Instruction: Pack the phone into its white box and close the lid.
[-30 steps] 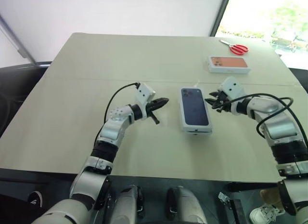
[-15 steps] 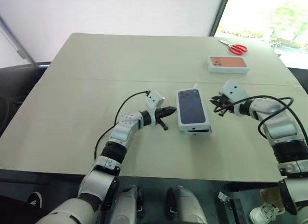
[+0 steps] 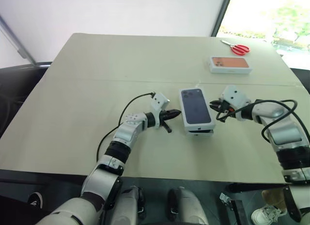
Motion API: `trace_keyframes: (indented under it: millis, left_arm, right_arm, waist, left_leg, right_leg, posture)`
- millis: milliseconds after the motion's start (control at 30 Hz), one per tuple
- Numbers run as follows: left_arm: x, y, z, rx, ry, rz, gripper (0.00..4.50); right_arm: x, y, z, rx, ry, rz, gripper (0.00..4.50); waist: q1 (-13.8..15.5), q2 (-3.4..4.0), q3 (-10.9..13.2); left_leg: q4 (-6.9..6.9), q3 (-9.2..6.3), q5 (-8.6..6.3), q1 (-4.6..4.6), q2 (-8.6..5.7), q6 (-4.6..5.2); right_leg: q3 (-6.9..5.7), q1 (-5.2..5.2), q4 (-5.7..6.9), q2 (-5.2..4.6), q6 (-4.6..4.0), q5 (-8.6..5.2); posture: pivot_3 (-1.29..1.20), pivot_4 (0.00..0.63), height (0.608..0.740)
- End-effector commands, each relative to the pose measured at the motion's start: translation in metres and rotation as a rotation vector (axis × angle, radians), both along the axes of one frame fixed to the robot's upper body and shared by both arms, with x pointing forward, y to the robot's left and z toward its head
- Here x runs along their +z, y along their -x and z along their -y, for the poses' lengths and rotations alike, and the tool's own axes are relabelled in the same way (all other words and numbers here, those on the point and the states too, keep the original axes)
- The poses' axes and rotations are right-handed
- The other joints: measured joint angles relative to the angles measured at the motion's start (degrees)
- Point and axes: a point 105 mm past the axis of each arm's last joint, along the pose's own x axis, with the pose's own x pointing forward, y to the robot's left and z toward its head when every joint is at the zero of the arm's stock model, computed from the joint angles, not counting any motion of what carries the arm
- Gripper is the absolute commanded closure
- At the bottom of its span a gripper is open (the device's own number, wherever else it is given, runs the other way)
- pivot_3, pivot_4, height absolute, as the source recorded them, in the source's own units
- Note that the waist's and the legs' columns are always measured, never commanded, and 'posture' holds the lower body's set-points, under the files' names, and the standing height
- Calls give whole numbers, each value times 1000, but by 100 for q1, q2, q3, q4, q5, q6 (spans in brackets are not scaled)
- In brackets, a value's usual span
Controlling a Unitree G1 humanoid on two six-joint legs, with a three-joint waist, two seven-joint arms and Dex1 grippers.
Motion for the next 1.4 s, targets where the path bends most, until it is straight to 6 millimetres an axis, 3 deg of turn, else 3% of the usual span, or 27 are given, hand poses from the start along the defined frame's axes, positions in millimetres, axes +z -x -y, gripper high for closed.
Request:
trace_keyframes:
  millis: [33, 100, 167, 700, 1000, 1100, 1233, 1300, 1400]
  left_arm:
    - [23, 5, 15, -53, 34, 76, 4500]
    - [24, 7, 16, -59, 39, 75, 4500]
    - [24, 8, 17, -64, 36, 73, 4500]
    - [23, 13, 15, -68, 25, 64, 4500]
    - [4, 17, -1, -53, -30, 43, 4500]
    - [9, 14, -7, -27, -15, 43, 4500]
    - [50, -9, -12, 58, 106, 64, 4500]
    - [68, -20, -6, 82, 130, 92, 4500]
    - [76, -29, 8, 96, 126, 123, 4500]
  right_arm:
    - [14, 5, -10, 61, -16, 33, 3964]
    - [12, 7, -12, 61, -31, 18, 3964]
    - [10, 8, -11, 55, -36, 6, 4497]
    - [7, 18, -3, 60, 0, -21, 4497]
    - [-17, 27, -6, 84, 62, -65, 4497]
    - [-14, 25, -5, 84, 70, -50, 4497]
    - [22, -1, 17, -44, 20, 82, 4497]
    - [37, -14, 14, -61, 8, 158, 4497]
    - [41, -25, -2, -55, -37, 196, 4497]
  waist:
    - [-4, 0, 0]
    - [-4, 0, 0]
    - [-3, 0, 0]
    - [8, 0, 0]
    - [-1, 0, 0]
    - [-11, 0, 0]
    - [-11, -1, 1]
    - [-2, -1, 1]
    - [8, -2, -1]
  left_leg:
    - [0, 0, 0, 0, 0, 0]
    - [0, 0, 0, 0, 0, 0]
    - [0, 0, 0, 1, 0, 0]
    - [2, 0, 0, 2, 0, 0]
    - [2, -1, 0, 6, 0, 0]
    - [2, -1, 0, 7, 1, -1]
    - [7, -1, 0, 8, 0, -1]
    - [16, -1, 0, 7, 1, 0]
    - [28, -4, -1, 7, 3, 1]
  right_leg:
    - [0, 0, 0, 0, 0, 0]
    - [0, 0, 0, 0, 0, 0]
    - [0, 0, 0, 0, 0, 0]
    - [0, 2, 1, 0, 0, 0]
    - [0, 5, 2, 0, 0, 0]
    - [0, 5, 5, 1, 0, 0]
    - [0, 7, 6, -1, 0, 0]
    - [0, 6, 13, -1, 0, 0]
    - [0, 14, 13, 4, 1, -1]
  posture:
    - [0, 150, 738]
    - [0, 150, 738]
    - [0, 150, 738]
    - [0, 150, 738]
    - [0, 150, 738]
    - [0, 150, 738]
    - [0, 150, 738]
    - [0, 150, 738]
    - [0, 150, 738]
